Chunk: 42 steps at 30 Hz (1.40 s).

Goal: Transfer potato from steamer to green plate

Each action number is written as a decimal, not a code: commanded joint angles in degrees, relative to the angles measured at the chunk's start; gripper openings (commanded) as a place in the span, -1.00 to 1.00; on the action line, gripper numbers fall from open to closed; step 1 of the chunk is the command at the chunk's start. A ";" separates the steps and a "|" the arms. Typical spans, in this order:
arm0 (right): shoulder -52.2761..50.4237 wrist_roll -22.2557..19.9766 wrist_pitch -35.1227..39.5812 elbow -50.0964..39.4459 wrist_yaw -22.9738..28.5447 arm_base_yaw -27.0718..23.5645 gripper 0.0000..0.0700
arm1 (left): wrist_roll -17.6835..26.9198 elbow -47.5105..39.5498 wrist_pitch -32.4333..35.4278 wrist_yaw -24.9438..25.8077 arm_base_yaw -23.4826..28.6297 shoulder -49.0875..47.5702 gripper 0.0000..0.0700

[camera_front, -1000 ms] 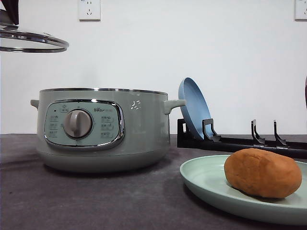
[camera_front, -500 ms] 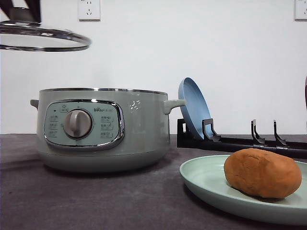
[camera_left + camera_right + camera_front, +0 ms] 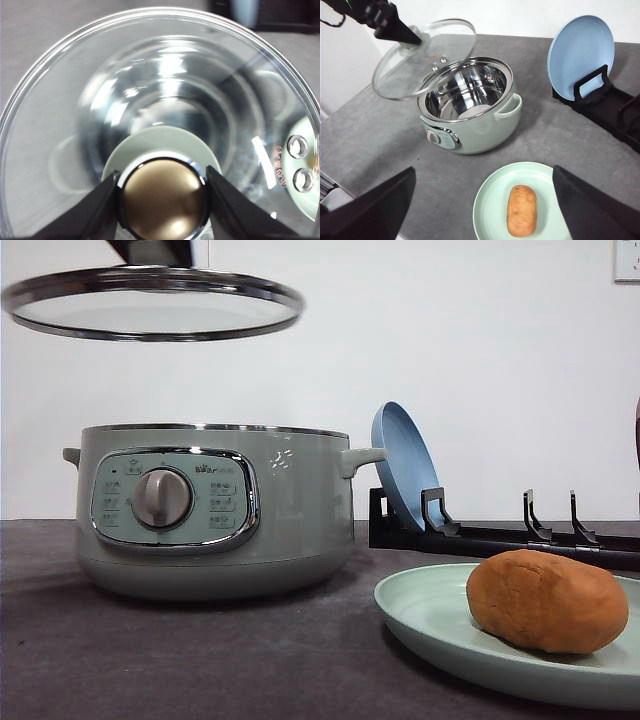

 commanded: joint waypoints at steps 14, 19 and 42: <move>0.22 1.76 0.22 0.94 -0.02 0.26 0.58 | -0.09 1.62 3.26 -0.16 -1.77 7.04 -0.97; 0.22 1.74 0.20 0.94 -0.02 0.26 0.58 | -0.09 1.62 4.25 -0.16 -1.77 9.41 -0.97; 0.22 1.74 -0.66 0.94 0.00 0.26 0.58 | 0.17 1.62 8.23 -0.16 -1.74 15.61 -0.97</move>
